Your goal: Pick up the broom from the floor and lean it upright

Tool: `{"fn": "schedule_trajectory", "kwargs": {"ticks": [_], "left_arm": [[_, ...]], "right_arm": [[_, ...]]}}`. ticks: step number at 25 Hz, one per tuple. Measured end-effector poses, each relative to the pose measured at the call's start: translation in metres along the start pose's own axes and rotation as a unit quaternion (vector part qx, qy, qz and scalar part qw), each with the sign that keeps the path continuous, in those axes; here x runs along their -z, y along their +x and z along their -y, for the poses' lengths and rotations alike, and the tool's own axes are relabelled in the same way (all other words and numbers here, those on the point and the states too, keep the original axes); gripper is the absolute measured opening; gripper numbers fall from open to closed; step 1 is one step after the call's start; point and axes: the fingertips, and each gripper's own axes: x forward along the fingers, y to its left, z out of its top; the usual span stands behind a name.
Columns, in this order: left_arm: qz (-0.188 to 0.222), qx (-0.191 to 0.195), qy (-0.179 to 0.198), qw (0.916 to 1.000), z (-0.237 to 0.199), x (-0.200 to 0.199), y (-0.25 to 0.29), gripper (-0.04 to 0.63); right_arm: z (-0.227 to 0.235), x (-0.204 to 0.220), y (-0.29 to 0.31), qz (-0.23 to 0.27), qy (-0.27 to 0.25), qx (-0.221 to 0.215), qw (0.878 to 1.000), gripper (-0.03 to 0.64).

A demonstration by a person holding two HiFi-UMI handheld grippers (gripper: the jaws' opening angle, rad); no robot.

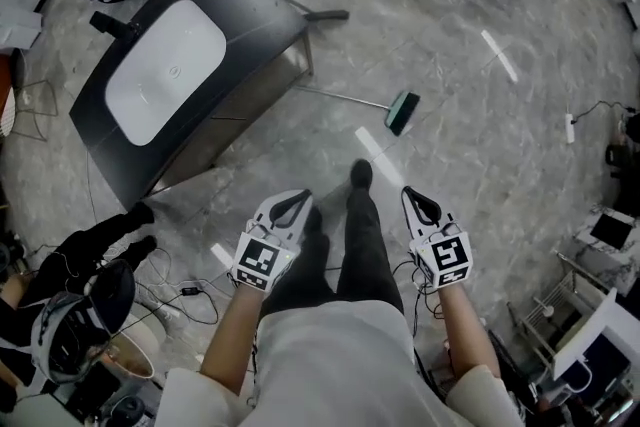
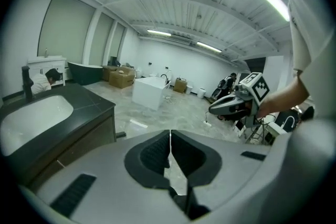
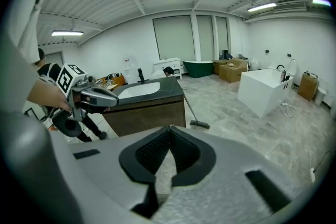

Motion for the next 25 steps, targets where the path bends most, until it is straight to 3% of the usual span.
{"fn": "schedule_trajectory", "kwargs": {"ticks": [7, 14, 18, 21, 25], "left_arm": [[-0.004, -0.027, -0.035, 0.9990, -0.045, 0.026, 0.070, 0.009], [-0.002, -0.067, -0.067, 0.9955, -0.096, 0.084, 0.133, 0.009], [-0.004, -0.085, -0.074, 0.9936, -0.115, 0.130, 0.168, 0.009], [-0.012, -0.081, -0.090, 0.9926, -0.116, 0.168, 0.193, 0.009], [-0.018, -0.068, -0.084, 0.9940, -0.123, 0.220, 0.223, 0.009]], "right_arm": [[0.053, 0.016, 0.078, -0.026, -0.023, -0.042, 0.999, 0.000], [0.081, 0.060, 0.163, -0.044, -0.027, -0.076, 0.996, 0.000], [0.091, 0.099, 0.210, -0.050, -0.018, -0.083, 0.995, 0.000], [0.094, 0.137, 0.239, -0.055, -0.007, -0.088, 0.995, 0.000], [0.104, 0.181, 0.284, -0.053, -0.011, -0.086, 0.995, 0.000]]}}
